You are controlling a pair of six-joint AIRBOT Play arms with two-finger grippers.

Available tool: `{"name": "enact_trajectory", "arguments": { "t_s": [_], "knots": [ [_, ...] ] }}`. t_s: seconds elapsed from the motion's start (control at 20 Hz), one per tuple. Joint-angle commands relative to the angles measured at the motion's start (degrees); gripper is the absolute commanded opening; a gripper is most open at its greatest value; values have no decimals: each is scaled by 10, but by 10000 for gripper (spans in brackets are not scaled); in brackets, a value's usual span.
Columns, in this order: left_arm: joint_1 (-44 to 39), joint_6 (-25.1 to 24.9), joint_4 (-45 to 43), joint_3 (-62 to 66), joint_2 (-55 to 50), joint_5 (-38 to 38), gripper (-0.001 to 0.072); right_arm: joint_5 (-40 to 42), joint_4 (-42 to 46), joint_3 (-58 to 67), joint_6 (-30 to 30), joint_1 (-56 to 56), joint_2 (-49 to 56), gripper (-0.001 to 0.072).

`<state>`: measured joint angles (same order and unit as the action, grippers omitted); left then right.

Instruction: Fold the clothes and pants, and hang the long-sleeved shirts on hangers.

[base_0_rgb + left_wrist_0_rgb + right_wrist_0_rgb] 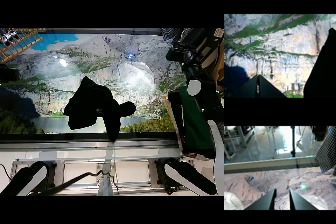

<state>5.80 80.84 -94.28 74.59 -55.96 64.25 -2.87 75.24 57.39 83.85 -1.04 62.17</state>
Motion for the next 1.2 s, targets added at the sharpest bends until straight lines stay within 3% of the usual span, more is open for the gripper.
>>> {"name": "enact_trajectory", "arguments": {
  "t_s": [0.0,0.7,0.75,0.8,0.85,0.9,1.0,1.05,1.15],
  "knots": [
    [0,0,0,0,0,0,8,0,0,0,0,0,0,232],
    [0,0,16,0,-1,0,11,0,0,0,0,0,0,232],
    [0,0,34,0,-4,-2,51,0,0,0,0,0,0,232],
    [0,0,57,0,-8,-8,251,1,-1,0,1,0,0,232],
    [0,0,76,0,-14,-14,531,16,-4,0,2,-1,0,232],
    [0,0,89,0,-21,-20,710,43,-19,0,16,-2,0,232],
    [0,4,115,0,-34,0,689,49,-79,0,82,-10,-2,232],
    [0,3,140,-2,-42,20,689,20,-117,0,141,-18,-8,232],
    [0,-32,208,-17,-58,58,689,-42,-127,0,180,-28,-24,231]
  ]
}}
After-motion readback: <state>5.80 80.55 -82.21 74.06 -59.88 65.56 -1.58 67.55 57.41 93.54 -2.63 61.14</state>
